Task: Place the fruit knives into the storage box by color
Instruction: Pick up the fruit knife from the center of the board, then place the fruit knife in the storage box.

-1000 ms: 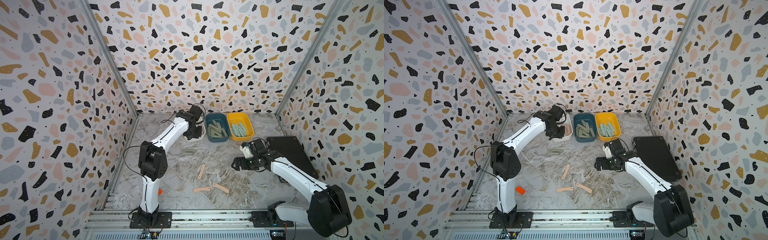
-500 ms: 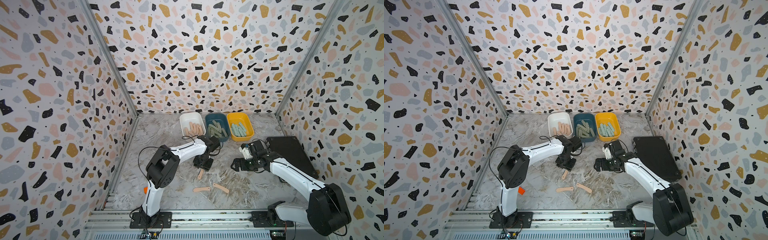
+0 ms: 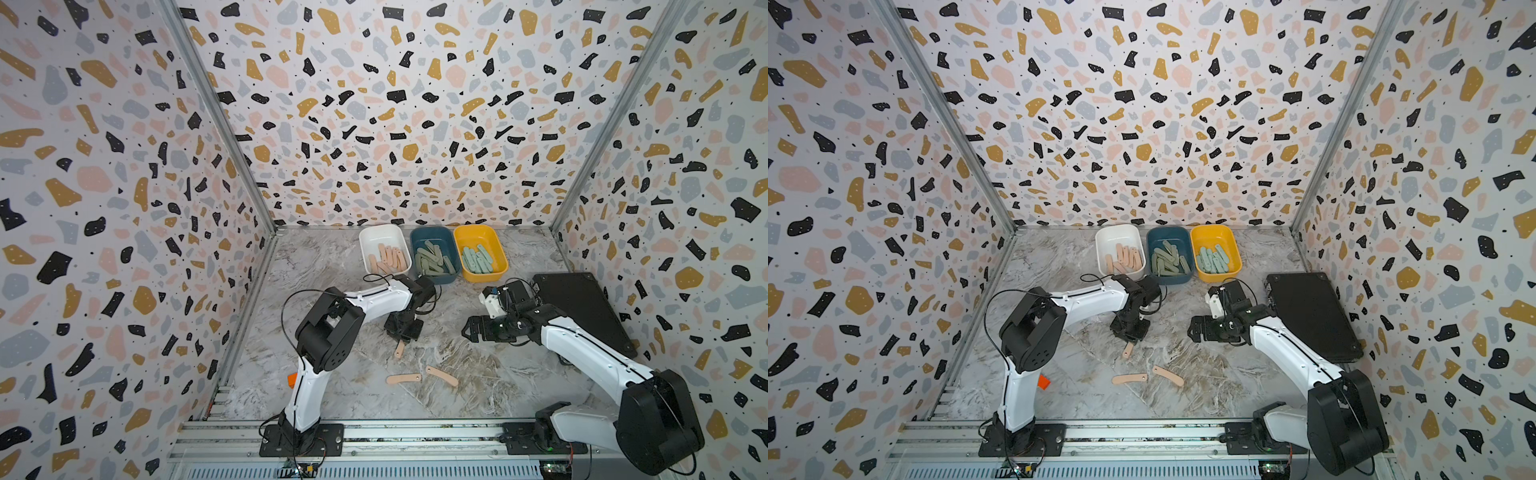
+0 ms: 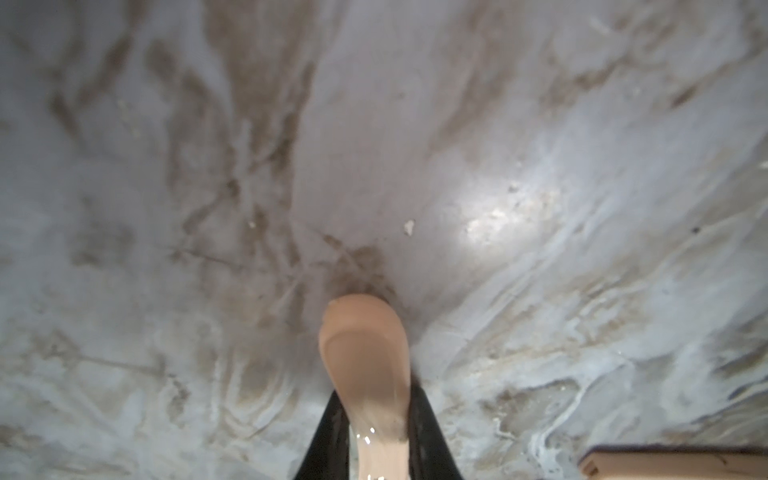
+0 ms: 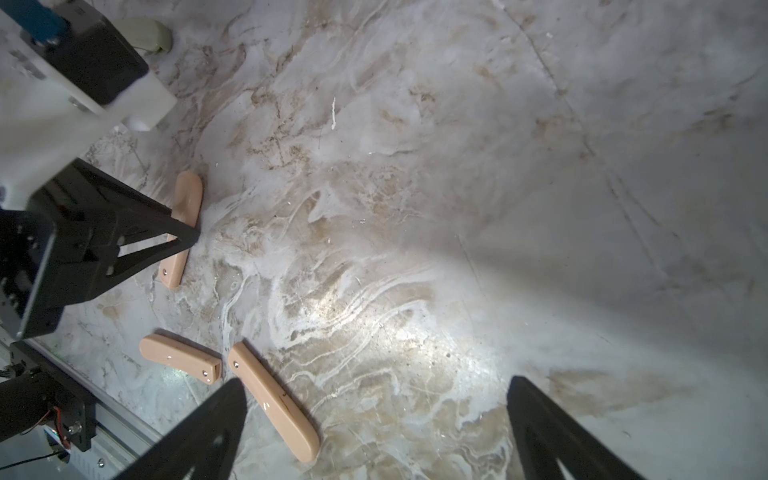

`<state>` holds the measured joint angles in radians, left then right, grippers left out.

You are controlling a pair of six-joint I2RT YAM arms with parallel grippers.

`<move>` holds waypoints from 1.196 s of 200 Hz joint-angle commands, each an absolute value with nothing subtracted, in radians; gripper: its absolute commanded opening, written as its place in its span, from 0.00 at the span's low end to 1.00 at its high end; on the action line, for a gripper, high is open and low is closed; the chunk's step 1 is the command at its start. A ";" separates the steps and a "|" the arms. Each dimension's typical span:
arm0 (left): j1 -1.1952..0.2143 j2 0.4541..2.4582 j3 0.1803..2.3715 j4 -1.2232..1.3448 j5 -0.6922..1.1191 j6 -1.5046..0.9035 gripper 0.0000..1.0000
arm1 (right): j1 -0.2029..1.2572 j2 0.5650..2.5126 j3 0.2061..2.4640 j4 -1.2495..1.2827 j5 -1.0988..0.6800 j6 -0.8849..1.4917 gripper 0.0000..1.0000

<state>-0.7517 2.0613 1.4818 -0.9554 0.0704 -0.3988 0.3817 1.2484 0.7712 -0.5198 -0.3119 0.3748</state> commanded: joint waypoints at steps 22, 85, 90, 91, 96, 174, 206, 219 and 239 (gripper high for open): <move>-0.651 2.010 1.637 -1.038 0.024 -0.402 0.00 | 0.389 1.237 0.760 -0.507 -0.349 0.406 1.00; -0.419 2.315 2.349 -1.243 -0.101 -0.354 0.00 | 0.497 1.304 0.715 -0.470 -0.360 0.441 1.00; -0.412 2.360 2.427 -1.261 -0.118 -0.346 0.00 | 0.505 1.308 0.724 -0.475 -0.363 0.442 1.00; -0.410 2.370 2.443 -1.265 -0.119 -0.345 0.00 | 0.507 1.309 0.725 -0.476 -0.363 0.443 1.00; -0.402 2.415 2.520 -1.279 -0.136 -0.339 0.00 | 0.515 1.314 0.734 -0.480 -0.361 0.445 1.00; -0.351 2.592 2.584 -1.062 -0.037 -0.350 0.02 | 0.551 1.331 0.742 -0.478 -0.355 0.463 1.00; -0.351 2.551 2.485 -1.045 -0.057 -0.341 0.07 | 0.554 1.349 0.741 -0.469 -0.360 0.463 1.00; -0.351 2.512 2.421 -1.024 -0.064 -0.339 0.26 | 0.557 1.354 0.743 -0.458 -0.359 0.464 1.00; -0.352 2.469 2.388 -1.024 -0.051 -0.339 0.58 | 0.572 1.378 0.774 -0.440 -0.359 0.461 1.00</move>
